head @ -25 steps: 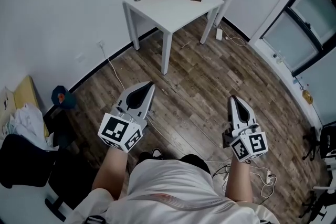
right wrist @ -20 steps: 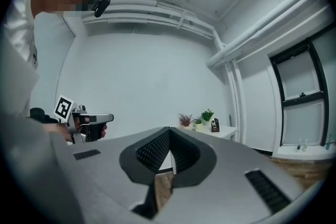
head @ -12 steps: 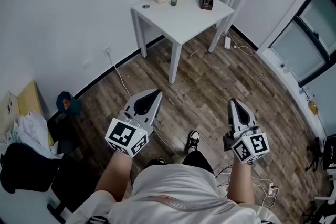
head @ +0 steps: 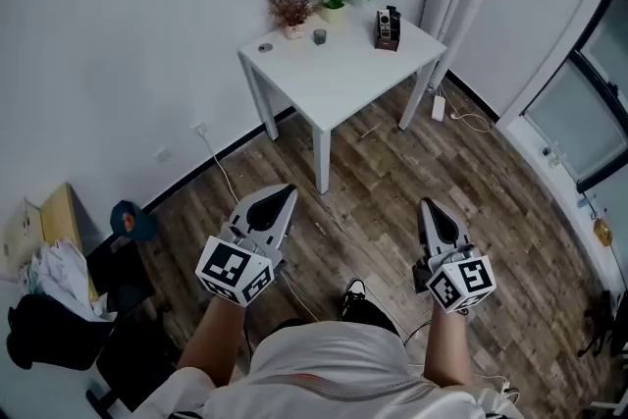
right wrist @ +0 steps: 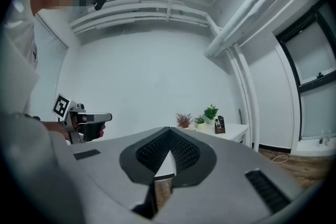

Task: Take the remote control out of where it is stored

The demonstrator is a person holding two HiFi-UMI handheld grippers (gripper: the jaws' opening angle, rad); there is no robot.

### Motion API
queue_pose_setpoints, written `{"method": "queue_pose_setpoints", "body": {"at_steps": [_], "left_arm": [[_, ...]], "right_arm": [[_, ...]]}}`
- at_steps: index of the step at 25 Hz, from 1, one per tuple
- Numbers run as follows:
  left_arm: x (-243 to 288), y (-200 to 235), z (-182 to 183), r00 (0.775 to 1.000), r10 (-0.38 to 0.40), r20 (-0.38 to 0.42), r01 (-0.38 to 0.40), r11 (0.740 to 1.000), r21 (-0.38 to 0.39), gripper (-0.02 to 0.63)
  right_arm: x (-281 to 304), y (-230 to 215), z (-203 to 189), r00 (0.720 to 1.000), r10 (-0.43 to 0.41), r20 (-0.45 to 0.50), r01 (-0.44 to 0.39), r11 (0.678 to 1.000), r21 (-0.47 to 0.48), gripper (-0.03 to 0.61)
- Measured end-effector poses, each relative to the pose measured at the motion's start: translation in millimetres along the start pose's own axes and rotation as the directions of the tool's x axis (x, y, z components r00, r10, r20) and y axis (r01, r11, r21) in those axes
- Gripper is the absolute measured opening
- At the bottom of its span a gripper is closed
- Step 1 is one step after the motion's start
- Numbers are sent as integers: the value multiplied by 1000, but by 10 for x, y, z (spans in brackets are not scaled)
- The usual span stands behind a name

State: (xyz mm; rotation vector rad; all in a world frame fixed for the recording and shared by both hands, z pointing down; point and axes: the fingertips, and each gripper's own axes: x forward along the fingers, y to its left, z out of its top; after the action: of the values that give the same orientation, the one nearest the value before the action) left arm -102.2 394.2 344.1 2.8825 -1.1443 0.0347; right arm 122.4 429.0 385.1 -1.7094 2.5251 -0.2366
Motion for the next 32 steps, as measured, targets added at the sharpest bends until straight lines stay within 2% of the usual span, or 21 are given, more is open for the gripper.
{"method": "queue_pose_setpoints", "body": {"at_steps": [4,9,18,27,32], "left_arm": [[627,-24,69,999,39,3,-39,999,-5,5],[1228,-114,174,998,64,6,-64,998,1,5],[1812,-40,169,999,48,-21,-47,998,29,5],[2365,595,50,1000,15,-4,-15,1000,-15,5],[2704,1238,100,1000,-18,6,18,999,-34,5]], "right_arm": [[253,-639,106,1000,18,-10,-18,1000,7,17],[474,-1230,265,999,53,5,-52,999,-6,17],[773,-1768,151,1000,21,-4,-21,998,58,17],[1510,-1998,164,1000,-5,-9,5,1000,9,17],[2182,-2057,282,999,-47,-24,46,999,-15,17]]}}
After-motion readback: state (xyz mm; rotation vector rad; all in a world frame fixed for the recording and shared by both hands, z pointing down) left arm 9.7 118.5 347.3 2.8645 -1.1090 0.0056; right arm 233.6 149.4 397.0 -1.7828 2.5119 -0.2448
